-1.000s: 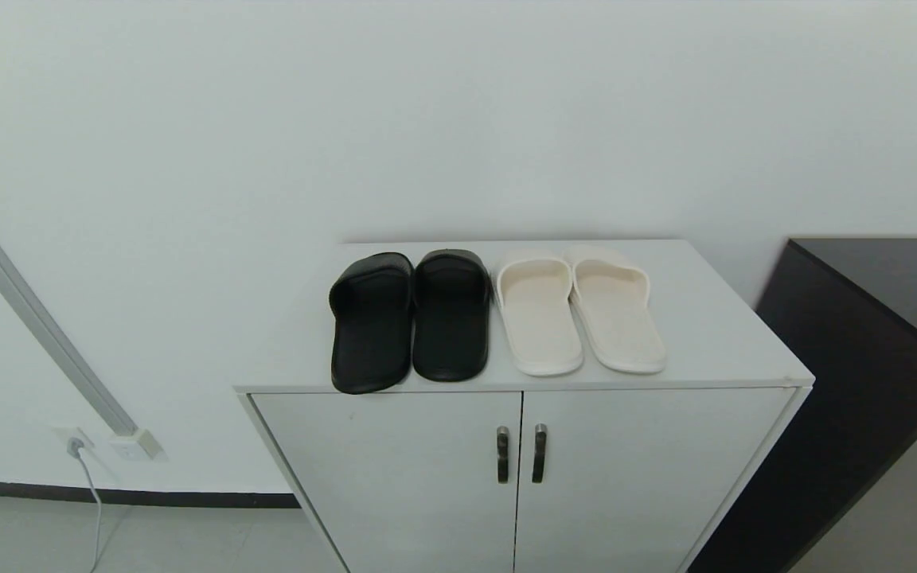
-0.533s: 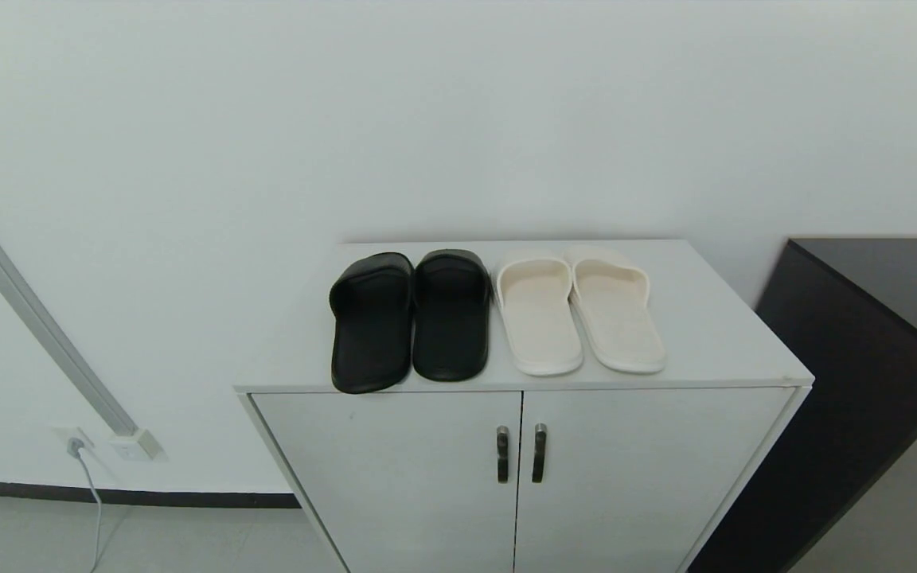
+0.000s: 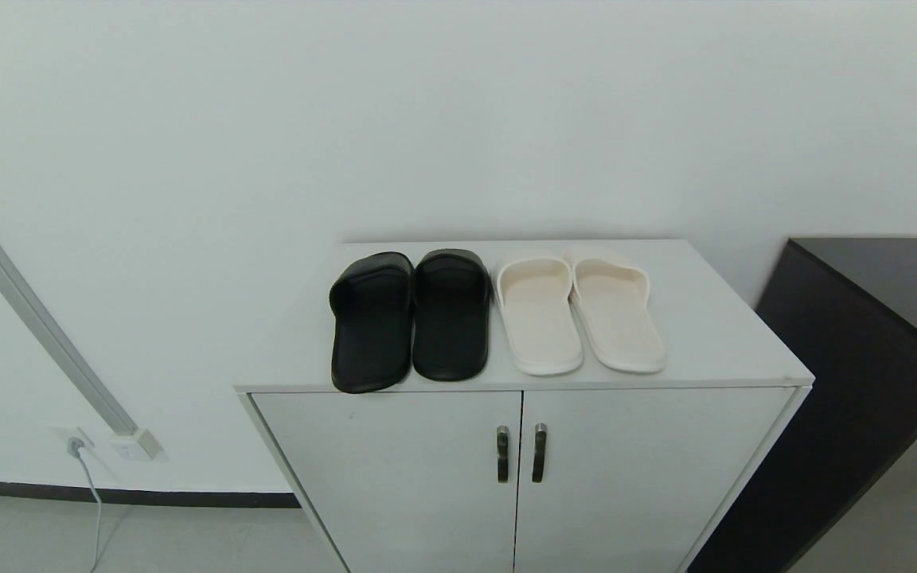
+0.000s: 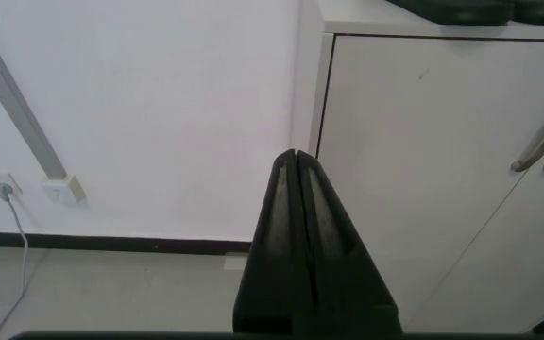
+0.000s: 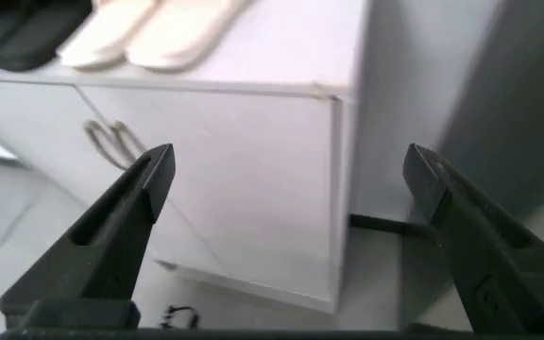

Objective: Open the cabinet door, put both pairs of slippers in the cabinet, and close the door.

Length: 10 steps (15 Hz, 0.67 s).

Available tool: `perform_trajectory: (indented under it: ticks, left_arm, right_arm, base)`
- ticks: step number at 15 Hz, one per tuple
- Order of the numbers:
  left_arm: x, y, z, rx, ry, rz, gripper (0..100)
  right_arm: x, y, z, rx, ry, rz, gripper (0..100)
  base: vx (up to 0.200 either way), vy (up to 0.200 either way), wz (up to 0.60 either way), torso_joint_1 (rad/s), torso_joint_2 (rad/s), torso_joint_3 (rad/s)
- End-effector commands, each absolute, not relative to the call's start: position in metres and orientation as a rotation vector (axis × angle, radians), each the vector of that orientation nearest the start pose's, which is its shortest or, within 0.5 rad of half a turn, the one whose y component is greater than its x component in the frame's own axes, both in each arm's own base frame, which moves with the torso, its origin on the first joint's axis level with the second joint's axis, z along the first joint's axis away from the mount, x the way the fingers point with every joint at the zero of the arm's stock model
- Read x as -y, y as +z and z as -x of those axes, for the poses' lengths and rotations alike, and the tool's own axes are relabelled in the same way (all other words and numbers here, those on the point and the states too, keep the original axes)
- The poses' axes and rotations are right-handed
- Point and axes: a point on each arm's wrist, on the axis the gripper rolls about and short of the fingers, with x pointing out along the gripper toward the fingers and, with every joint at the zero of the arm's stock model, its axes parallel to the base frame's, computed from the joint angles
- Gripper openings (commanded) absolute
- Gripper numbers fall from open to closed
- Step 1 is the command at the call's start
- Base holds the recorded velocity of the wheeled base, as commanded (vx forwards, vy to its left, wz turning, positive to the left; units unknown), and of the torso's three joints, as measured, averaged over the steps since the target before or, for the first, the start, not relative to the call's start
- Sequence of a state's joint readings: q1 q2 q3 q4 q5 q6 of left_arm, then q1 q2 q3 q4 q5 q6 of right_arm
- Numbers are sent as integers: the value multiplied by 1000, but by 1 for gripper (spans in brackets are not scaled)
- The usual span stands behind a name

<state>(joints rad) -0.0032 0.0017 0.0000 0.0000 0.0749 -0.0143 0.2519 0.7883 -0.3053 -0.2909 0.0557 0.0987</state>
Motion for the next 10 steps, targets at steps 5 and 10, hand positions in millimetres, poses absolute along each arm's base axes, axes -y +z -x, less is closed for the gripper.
perform_trajectory:
  ticks: [5, 10]
  left_arm:
    - [-2, 76, 23, -1, 69, 14, 0]
    - [-2, 76, 23, -1, 69, 14, 0]
  right_arm:
    - [-102, 216, -142, -249, 429, -90, 100]
    - [-155, 235, -163, -212, 382, -95, 100]
  base:
    - [0, 0, 0, 0, 0, 0]
    - [0, 0, 0, 0, 0, 0]
